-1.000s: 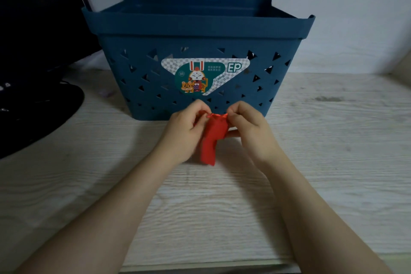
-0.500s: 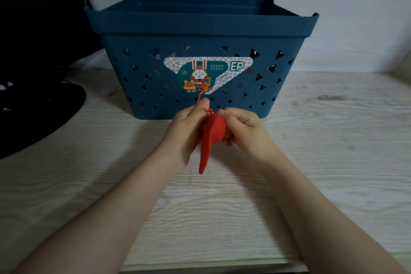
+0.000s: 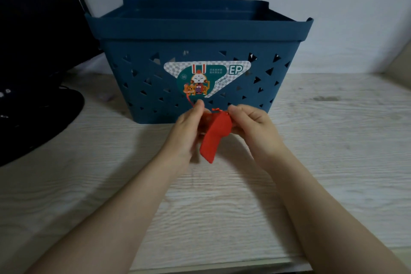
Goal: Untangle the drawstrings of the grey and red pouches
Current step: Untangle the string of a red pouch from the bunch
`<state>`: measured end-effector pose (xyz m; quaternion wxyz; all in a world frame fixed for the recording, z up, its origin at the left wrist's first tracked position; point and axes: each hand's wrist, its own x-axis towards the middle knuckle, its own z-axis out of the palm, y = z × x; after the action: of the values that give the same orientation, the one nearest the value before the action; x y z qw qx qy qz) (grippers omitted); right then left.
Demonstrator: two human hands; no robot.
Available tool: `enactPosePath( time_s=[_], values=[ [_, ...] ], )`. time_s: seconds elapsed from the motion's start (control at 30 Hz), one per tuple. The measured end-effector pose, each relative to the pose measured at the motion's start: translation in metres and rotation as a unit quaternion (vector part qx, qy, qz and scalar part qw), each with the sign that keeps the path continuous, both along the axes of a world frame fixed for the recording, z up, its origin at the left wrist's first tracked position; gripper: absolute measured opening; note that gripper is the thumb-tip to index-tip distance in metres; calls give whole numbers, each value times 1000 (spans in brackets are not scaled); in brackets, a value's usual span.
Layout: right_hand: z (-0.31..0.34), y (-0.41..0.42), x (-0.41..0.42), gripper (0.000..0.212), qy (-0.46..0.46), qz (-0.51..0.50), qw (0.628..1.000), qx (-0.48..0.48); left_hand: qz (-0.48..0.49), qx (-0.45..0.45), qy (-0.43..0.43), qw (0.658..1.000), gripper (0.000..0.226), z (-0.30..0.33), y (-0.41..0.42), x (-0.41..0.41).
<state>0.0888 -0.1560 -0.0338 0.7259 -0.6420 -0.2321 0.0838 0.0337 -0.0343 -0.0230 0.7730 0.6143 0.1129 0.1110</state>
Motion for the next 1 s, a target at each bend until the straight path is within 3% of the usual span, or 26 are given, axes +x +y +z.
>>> enactPosePath(
  time_s=[0.13, 0.23, 0.3, 0.37, 0.53, 0.7, 0.77, 0.87, 0.93, 1.0],
  values=[
    [-5, -5, 8, 43, -52, -99, 992, -61, -117, 31, 5, 993, 41, 4, -7, -4],
    [-6, -7, 7, 42, -95, -141, 982, -82, -79, 109, 7, 991, 9, 0, -10, -4],
    [-4, -6, 1, 29, -118, -112, 983, -83, -44, 136, -14, 990, 12, -4, -5, 0],
    [-2, -5, -4, 14, -99, -17, 993, -70, -39, 159, -27, 986, 17, -4, 0, 1],
    [7, -7, -12, 13, -73, 58, 993, -77, -35, 287, -86, 953, 24, -4, 15, 0],
    [18, -9, -12, 20, -117, -42, 984, -125, -22, 333, -134, 933, 19, 5, 11, -7],
    [29, -11, -15, 20, -154, -97, 971, -157, -4, 265, -147, 953, 11, 13, 9, -14],
    [47, -19, -14, 11, -179, -205, 948, -167, 39, 187, -133, 973, 18, 32, 15, -22],
    [63, -26, -12, 3, -211, -235, 929, -193, 49, 205, -164, 964, 20, 50, 19, -26],
    [82, -28, -11, 2, -227, -201, 935, -186, 42, 284, -215, 933, 20, 68, 18, -27]
  ],
)
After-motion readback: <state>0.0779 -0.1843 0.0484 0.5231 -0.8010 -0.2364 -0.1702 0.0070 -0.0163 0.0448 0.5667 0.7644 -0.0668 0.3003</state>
